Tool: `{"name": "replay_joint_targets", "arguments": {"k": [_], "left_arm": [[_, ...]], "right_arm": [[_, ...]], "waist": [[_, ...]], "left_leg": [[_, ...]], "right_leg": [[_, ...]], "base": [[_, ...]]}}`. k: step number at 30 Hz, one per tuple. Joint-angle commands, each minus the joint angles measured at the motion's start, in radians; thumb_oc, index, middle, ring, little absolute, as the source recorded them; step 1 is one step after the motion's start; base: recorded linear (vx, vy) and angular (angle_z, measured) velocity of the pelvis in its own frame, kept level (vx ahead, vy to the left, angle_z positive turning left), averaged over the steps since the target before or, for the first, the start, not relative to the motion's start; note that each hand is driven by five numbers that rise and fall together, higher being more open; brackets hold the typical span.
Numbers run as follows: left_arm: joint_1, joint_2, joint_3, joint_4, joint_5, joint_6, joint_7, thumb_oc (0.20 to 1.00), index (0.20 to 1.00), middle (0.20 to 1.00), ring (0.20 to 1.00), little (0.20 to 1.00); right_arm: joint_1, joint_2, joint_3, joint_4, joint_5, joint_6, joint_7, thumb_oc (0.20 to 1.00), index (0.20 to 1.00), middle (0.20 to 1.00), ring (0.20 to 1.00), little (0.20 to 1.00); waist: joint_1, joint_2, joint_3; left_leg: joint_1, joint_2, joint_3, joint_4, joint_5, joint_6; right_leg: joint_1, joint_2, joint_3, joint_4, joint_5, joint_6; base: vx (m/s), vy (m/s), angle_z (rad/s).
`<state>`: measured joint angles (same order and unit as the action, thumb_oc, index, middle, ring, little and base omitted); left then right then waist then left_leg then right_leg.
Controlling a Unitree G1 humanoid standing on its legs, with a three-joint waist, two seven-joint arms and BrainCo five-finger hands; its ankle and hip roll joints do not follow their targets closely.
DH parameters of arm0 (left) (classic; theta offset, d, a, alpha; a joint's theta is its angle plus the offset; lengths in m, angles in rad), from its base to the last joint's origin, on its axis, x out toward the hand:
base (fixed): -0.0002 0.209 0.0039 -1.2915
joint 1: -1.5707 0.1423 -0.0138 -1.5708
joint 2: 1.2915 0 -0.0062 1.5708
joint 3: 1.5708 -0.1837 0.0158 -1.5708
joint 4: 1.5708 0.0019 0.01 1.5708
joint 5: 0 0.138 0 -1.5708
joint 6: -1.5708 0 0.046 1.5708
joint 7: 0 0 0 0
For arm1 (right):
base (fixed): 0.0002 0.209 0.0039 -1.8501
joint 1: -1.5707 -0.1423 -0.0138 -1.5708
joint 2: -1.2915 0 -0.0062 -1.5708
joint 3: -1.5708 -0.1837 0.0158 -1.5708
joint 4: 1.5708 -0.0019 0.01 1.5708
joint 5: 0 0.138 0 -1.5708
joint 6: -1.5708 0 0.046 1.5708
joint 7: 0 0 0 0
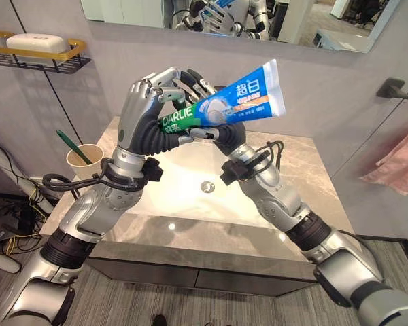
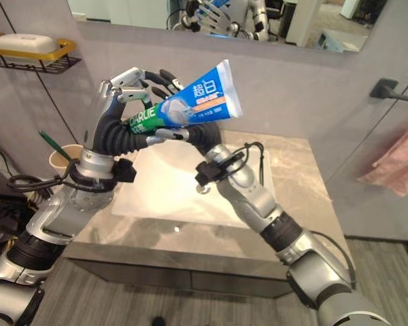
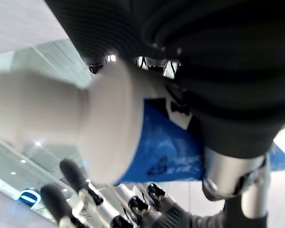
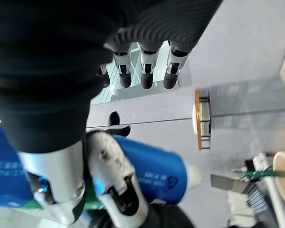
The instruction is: Put brush and paste in cup on sink, flatten towel.
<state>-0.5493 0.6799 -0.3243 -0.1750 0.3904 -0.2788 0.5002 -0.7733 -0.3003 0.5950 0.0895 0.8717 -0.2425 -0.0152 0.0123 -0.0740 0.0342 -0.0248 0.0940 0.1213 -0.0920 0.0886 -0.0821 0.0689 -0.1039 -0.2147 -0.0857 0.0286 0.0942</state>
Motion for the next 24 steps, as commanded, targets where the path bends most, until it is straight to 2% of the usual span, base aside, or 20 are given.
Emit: {"name": "replay_joint_targets", "arguments": {"k": [1, 7, 14, 23, 24], "left_arm": [[-0.063, -0.004, -0.034, -0.004, -0.025, -0.019, 0.025, 0.200, 0.200, 0.200, 0.200, 0.200], [-0.008, -0.029, -0.019, -0.008, -0.036, -0.025, 0.043, 0.200, 0.200, 0.200, 0.200, 0.200], [0.059, -0.053, 0.005, -0.009, -0.024, -0.011, 0.074, 0.200, 0.200, 0.200, 0.200, 0.200], [0.108, -0.076, 0.037, 0.005, -0.021, -0.006, 0.112, 0.200, 0.200, 0.200, 0.200, 0.200], [0.113, -0.079, 0.043, 0.006, -0.021, -0.003, 0.121, 0.200, 0.200, 0.200, 0.200, 0.200]], "right_arm": [[-0.118, 0.060, -0.106, -0.034, 0.056, -0.135, -0.036, 1.000, 1.000, 1.000, 1.000, 1.000], [-0.089, 0.107, -0.170, -0.091, -0.002, -0.188, -0.103, 1.000, 1.000, 1.000, 1.000, 1.000], [-0.048, 0.147, -0.189, -0.131, -0.015, -0.218, -0.139, 1.000, 1.000, 1.000, 1.000, 1.000], [0.011, 0.182, -0.178, -0.165, -0.031, -0.224, -0.163, 1.000, 1.000, 1.000, 1.000, 1.000], [0.021, 0.184, -0.176, -0.171, -0.025, -0.224, -0.160, 0.576, 0.576, 0.576, 0.576, 0.576]], "waist": [[0.030, -0.021, -0.034], [0.053, -0.027, -0.030], [0.054, -0.022, -0.036], [0.046, -0.010, -0.040], [0.043, -0.007, -0.041]], "left_leg": [[-0.020, 0.043, -0.032, 0.005, -0.014, -0.056], [-0.037, 0.034, -0.057, 0.005, -0.012, -0.052], [-0.036, 0.027, -0.058, 0.005, -0.014, -0.049], [-0.030, 0.026, -0.047, 0.005, -0.019, -0.045], [-0.028, 0.027, -0.043, 0.005, -0.021, -0.044]], "right_leg": [[0.026, -0.083, -0.005, 0.016, 0.006, 0.081], [0.025, -0.091, -0.035, 0.028, -0.001, 0.081], [0.031, -0.095, -0.043, 0.026, -0.003, 0.081], [0.029, -0.100, -0.032, 0.017, 0.003, 0.082], [0.028, -0.102, -0.031, 0.016, 0.004, 0.082]], "base": [[0.01, 0.005, 0.27], [0.01, 0.010, 0.18], [0.01, 0.006, 0.06], [0.00, 0.000, 0.00], [0.00, 0.000, 0.00]]}}
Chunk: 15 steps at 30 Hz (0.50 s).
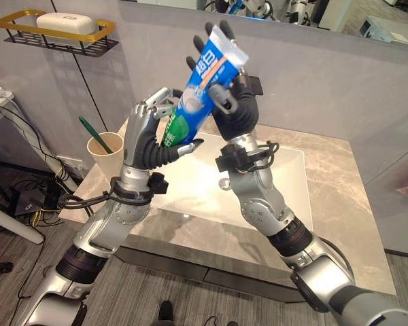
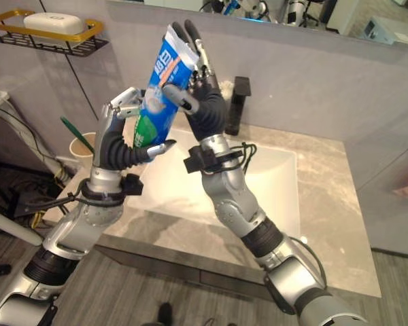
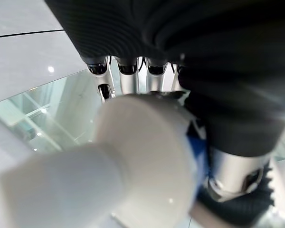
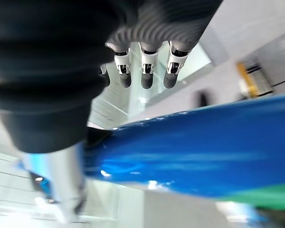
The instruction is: Put brush and paste in cup on sink, flatten towel.
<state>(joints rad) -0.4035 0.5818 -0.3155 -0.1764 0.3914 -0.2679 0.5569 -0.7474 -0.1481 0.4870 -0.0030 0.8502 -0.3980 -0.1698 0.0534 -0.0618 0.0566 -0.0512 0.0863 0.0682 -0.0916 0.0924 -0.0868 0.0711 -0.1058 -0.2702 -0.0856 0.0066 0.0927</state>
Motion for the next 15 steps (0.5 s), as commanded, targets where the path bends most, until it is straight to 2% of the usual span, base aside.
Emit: {"name": "replay_joint_targets", "arguments": {"k": [1, 2, 15], "left_arm": [[-0.032, 0.018, 0.038, 0.010, -0.020, -0.013, 0.069, 0.200, 0.200, 0.200, 0.200, 0.200], [-0.031, 0.018, 0.038, 0.010, -0.020, -0.013, 0.069, 0.200, 0.200, 0.200, 0.200, 0.200], [-0.052, 0.016, 0.054, 0.031, -0.017, 0.003, 0.106, 0.200, 0.200, 0.200, 0.200, 0.200]], "right_arm": [[0.004, 0.035, -0.064, -0.075, 0.002, -0.069, -0.004, 0.225, 0.225, 0.225, 0.225, 0.225], [0.005, 0.035, -0.064, -0.075, 0.002, -0.070, -0.003, 0.200, 0.200, 0.200, 0.200, 0.200], [0.061, 0.039, -0.056, -0.073, 0.022, -0.073, -0.014, 0.200, 0.200, 0.200, 0.200, 0.200]], "waist": [[0.001, -0.019, -0.065], [0.001, -0.019, -0.065], [-0.008, -0.009, -0.059]], "left_leg": [[0.000, 0.034, 0.012, 0.004, -0.026, -0.038], [0.000, 0.034, 0.012, 0.004, -0.026, -0.038], [0.002, 0.035, 0.016, 0.004, -0.026, -0.038]], "right_leg": [[0.026, -0.101, 0.027, 0.016, 0.027, 0.083], [0.026, -0.101, 0.027, 0.016, 0.027, 0.084], [0.023, -0.100, 0.028, 0.020, 0.025, 0.083]], "base": [[0.01, 0.007, -0.03], [0.00, 0.000, 0.00], [0.00, -0.001, -0.04]]}}
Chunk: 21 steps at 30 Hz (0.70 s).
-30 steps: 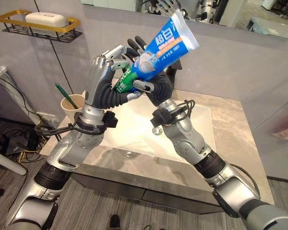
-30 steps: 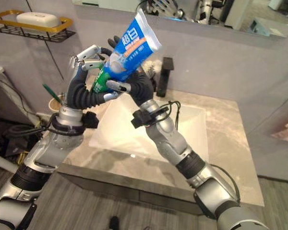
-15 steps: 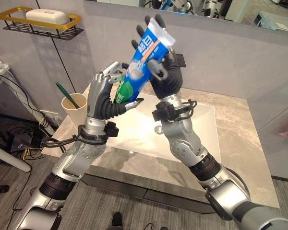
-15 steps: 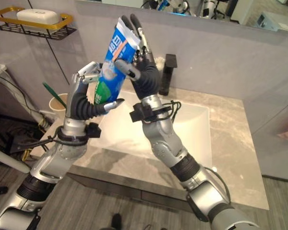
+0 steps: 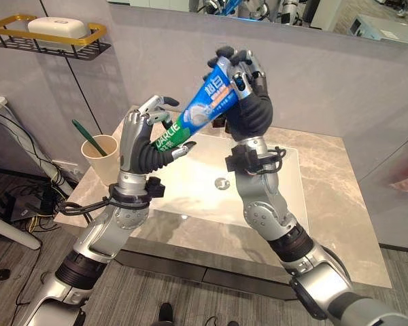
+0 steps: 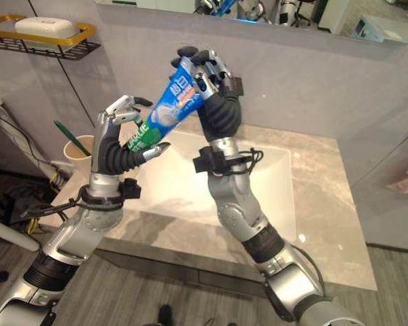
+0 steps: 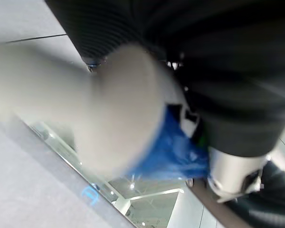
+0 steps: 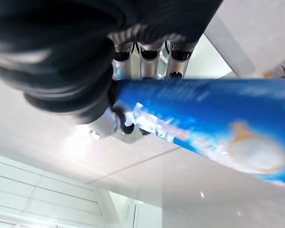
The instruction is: Put brush and paste in cup on sink, flatten towel.
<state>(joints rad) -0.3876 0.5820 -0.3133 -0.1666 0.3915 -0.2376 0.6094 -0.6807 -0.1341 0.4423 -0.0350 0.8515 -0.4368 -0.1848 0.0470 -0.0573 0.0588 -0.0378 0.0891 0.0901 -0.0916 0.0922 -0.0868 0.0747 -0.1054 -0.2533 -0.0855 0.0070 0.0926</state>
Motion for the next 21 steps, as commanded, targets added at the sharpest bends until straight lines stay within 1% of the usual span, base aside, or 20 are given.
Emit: {"name": "replay_joint_targets", "arguments": {"k": [1, 6, 9, 13, 15, 21], "left_arm": [[-0.072, 0.016, 0.051, 0.022, -0.015, -0.028, 0.057, 0.200, 0.200, 0.200, 0.200, 0.200], [-0.074, 0.021, 0.062, 0.014, -0.012, -0.017, 0.075, 0.200, 0.200, 0.200, 0.200, 0.200], [-0.074, 0.026, 0.075, -0.006, -0.010, -0.010, 0.090, 0.200, 0.200, 0.200, 0.200, 0.200], [-0.077, 0.021, 0.079, -0.009, -0.013, -0.004, 0.099, 0.200, 0.200, 0.200, 0.200, 0.200], [-0.081, 0.022, 0.076, -0.010, -0.009, -0.004, 0.098, 0.200, 0.200, 0.200, 0.200, 0.200], [-0.108, 0.018, 0.067, -0.004, 0.000, -0.004, 0.112, 0.200, 0.200, 0.200, 0.200, 0.200]], "right_arm": [[-0.003, 0.026, -0.009, -0.038, 0.021, -0.034, -0.001, 0.200, 0.200, 0.200, 0.200, 0.200], [0.017, 0.038, -0.012, -0.030, 0.010, -0.039, -0.042, 0.200, 0.200, 0.200, 0.200, 0.200], [0.029, 0.062, -0.032, -0.010, -0.014, -0.052, -0.103, 0.200, 0.200, 0.200, 0.200, 0.200], [0.035, 0.074, -0.027, 0.003, -0.010, -0.050, -0.118, 0.200, 0.200, 0.200, 0.200, 0.200], [0.037, 0.071, -0.026, 0.000, -0.017, -0.051, -0.119, 1.000, 1.000, 1.000, 1.000, 1.000], [0.034, 0.077, -0.040, 0.010, -0.023, -0.071, -0.117, 1.000, 1.000, 1.000, 1.000, 1.000]], "waist": [[-0.002, -0.013, -0.061], [-0.003, -0.012, -0.062], [-0.002, -0.010, -0.063], [-0.002, -0.009, -0.063], [-0.003, -0.010, -0.063], [-0.001, -0.013, -0.058]], "left_leg": [[-0.012, 0.033, -0.007, 0.004, -0.025, -0.038], [-0.013, 0.036, -0.010, 0.004, -0.024, -0.038], [-0.011, 0.034, -0.012, 0.004, -0.026, -0.037], [-0.010, 0.033, -0.010, 0.004, -0.027, -0.036], [-0.010, 0.033, -0.009, 0.004, -0.027, -0.035], [-0.014, 0.030, -0.007, 0.004, -0.030, -0.032]], "right_leg": [[0.019, -0.100, 0.011, 0.021, 0.024, 0.083], [0.019, -0.099, 0.008, 0.023, 0.022, 0.082], [0.021, -0.099, 0.006, 0.022, 0.021, 0.082], [0.024, -0.099, 0.005, 0.020, 0.021, 0.081], [0.023, -0.100, 0.006, 0.019, 0.021, 0.081], [0.019, -0.104, 0.005, 0.022, 0.024, 0.083]], "base": [[0.00, 0.000, 0.00], [0.00, 0.000, 0.00], [0.00, 0.000, 0.00], [0.00, 0.000, 0.00], [0.00, 0.000, 0.00], [0.00, 0.000, 0.00]]}}
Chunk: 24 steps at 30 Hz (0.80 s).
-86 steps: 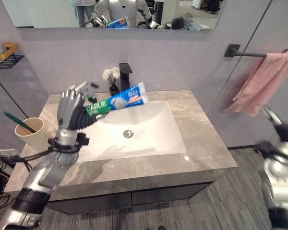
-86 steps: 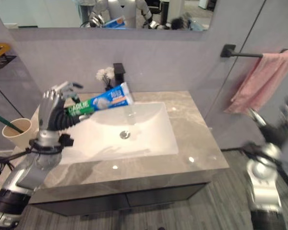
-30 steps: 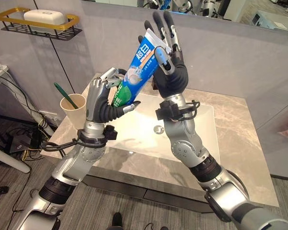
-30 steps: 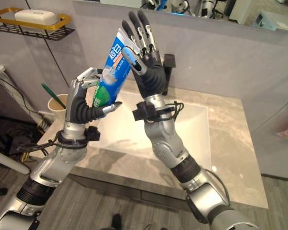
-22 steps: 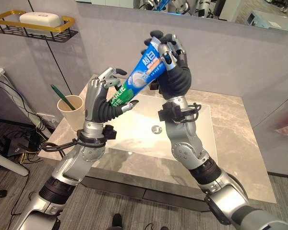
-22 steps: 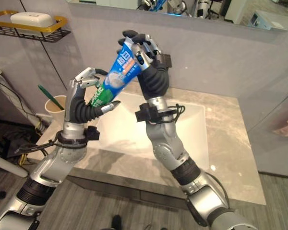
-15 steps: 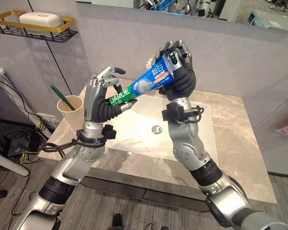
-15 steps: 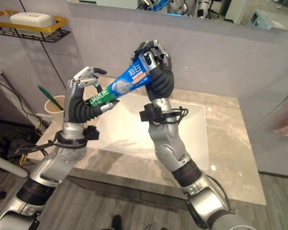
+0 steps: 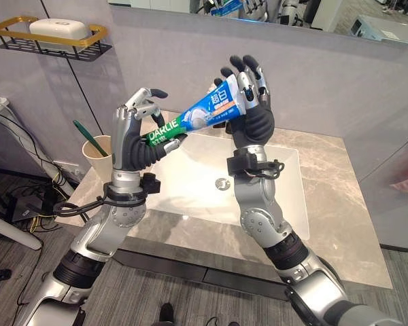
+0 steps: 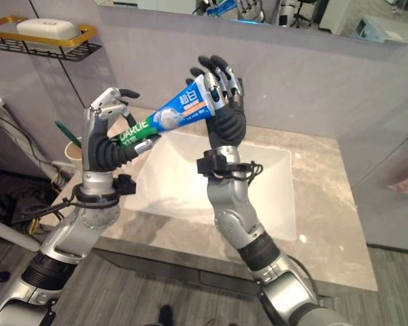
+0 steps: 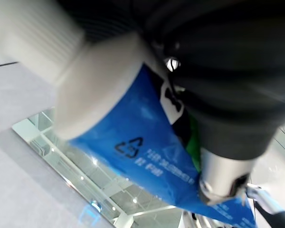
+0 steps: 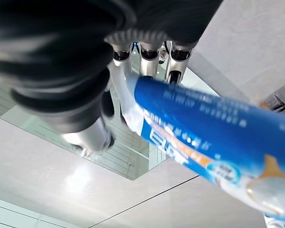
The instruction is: Put brush and paste in cup on sink, flatten towel.
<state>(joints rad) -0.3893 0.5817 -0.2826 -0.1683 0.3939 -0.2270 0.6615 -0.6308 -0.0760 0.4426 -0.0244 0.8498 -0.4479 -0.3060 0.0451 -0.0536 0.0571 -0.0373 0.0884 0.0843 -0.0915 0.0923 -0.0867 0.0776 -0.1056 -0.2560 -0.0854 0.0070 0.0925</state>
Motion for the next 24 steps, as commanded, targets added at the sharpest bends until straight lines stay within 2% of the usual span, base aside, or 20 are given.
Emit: {"name": "replay_joint_targets", "arguments": {"k": [1, 12, 19, 24], "left_arm": [[-0.111, 0.018, 0.035, -0.003, -0.001, -0.016, 0.061, 0.200, 0.200, 0.200, 0.200, 0.200], [-0.146, 0.019, 0.029, 0.007, 0.002, -0.022, 0.073, 0.200, 0.200, 0.200, 0.200, 0.200], [-0.178, 0.017, 0.017, 0.005, 0.003, -0.030, 0.059, 0.200, 0.200, 0.200, 0.200, 0.200], [-0.180, 0.023, 0.017, 0.012, 0.000, -0.038, 0.048, 0.200, 0.200, 0.200, 0.200, 0.200]], "right_arm": [[-0.015, 0.022, -0.043, 0.000, -0.020, -0.064, 0.003, 1.000, 1.000, 1.000, 1.000, 1.000], [0.008, 0.021, -0.033, 0.016, -0.023, -0.066, 0.019, 1.000, 1.000, 1.000, 1.000, 1.000], [0.002, -0.009, 0.012, 0.045, -0.023, -0.031, 0.084, 1.000, 1.000, 1.000, 1.000, 1.000], [-0.023, -0.057, 0.039, 0.044, -0.084, 0.001, 0.111, 1.000, 1.000, 1.000, 1.000, 1.000]], "waist": [[0.002, -0.017, -0.055], [0.001, -0.020, -0.052], [0.000, -0.023, -0.047], [-0.002, -0.026, -0.047]], "left_leg": [[-0.014, 0.031, -0.001, 0.004, -0.030, -0.031], [-0.015, 0.025, 0.005, 0.004, -0.036, -0.027], [-0.017, 0.022, 0.005, 0.004, -0.036, -0.026], [-0.019, 0.020, 0.007, 0.004, -0.036, -0.025]], "right_leg": [[0.015, -0.105, 0.008, 0.023, 0.024, 0.084], [0.007, -0.111, 0.015, 0.025, 0.027, 0.089], [0.007, -0.113, 0.013, 0.027, 0.027, 0.091], [0.001, -0.115, 0.015, 0.030, 0.029, 0.093]], "base": [[0.00, 0.000, 0.00], [0.00, 0.000, 0.00], [0.00, 0.000, 0.00], [0.00, 0.000, 0.00]]}}
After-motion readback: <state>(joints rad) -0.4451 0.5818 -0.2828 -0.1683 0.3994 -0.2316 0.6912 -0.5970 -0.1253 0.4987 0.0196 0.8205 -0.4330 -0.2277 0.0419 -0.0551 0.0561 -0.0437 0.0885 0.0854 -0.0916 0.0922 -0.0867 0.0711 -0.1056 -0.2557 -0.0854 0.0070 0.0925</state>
